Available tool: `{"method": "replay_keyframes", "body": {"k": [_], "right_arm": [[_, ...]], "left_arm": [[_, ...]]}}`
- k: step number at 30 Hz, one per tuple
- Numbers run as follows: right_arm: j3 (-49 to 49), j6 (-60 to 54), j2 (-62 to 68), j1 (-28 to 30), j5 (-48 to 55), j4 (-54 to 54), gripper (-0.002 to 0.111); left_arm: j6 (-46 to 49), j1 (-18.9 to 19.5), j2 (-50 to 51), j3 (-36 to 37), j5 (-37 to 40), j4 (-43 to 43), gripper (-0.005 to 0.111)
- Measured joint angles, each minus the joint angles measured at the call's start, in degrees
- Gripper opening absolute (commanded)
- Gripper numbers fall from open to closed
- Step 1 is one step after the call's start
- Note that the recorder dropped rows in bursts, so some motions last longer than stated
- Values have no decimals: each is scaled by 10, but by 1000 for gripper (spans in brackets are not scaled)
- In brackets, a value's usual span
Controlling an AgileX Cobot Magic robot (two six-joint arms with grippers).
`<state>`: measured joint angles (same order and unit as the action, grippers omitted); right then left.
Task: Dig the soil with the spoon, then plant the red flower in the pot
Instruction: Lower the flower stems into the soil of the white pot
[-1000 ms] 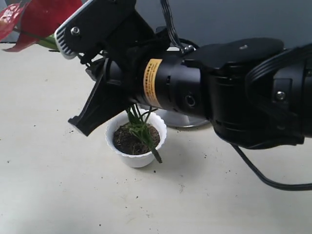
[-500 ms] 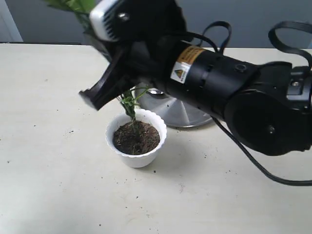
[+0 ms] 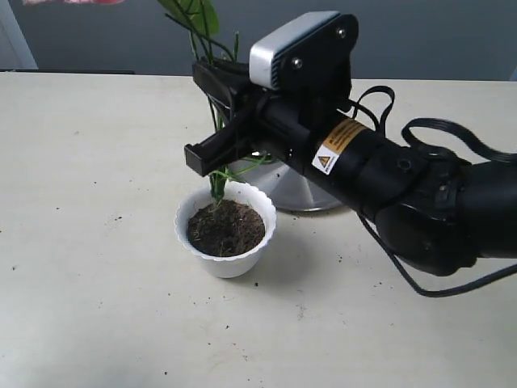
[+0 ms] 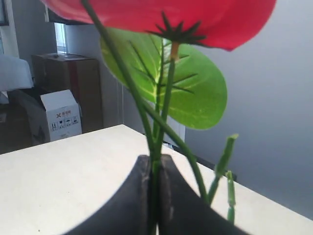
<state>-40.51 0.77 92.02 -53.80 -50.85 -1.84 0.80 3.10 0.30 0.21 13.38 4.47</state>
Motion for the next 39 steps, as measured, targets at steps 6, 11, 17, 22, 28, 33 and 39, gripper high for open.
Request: {"method": "replay_keyframes", "body": {"k": [6,11,17,22,28,33,39], "right_arm": [[0,8,62,14,-43,-13,-1],[0,9,105,15,-64,-29,-1],[-6,9,157,17,-120,-35,-1],[-8,20,167,17,-130,-38,-1],[-14,41,167,18,-104,-36,-1],[-14,73,165,19,-81,-33,-1],[-18,94,161,20,-52,-32,-1]], "left_arm": [[0,0,0,0,0,0,0],[0,0,0,0,0,0,0],[0,0,0,0,0,0,0],[0,0,0,0,0,0,0],[0,0,0,0,0,0,0],[0,0,0,0,0,0,0],[0,0,0,0,0,0,0]]}}
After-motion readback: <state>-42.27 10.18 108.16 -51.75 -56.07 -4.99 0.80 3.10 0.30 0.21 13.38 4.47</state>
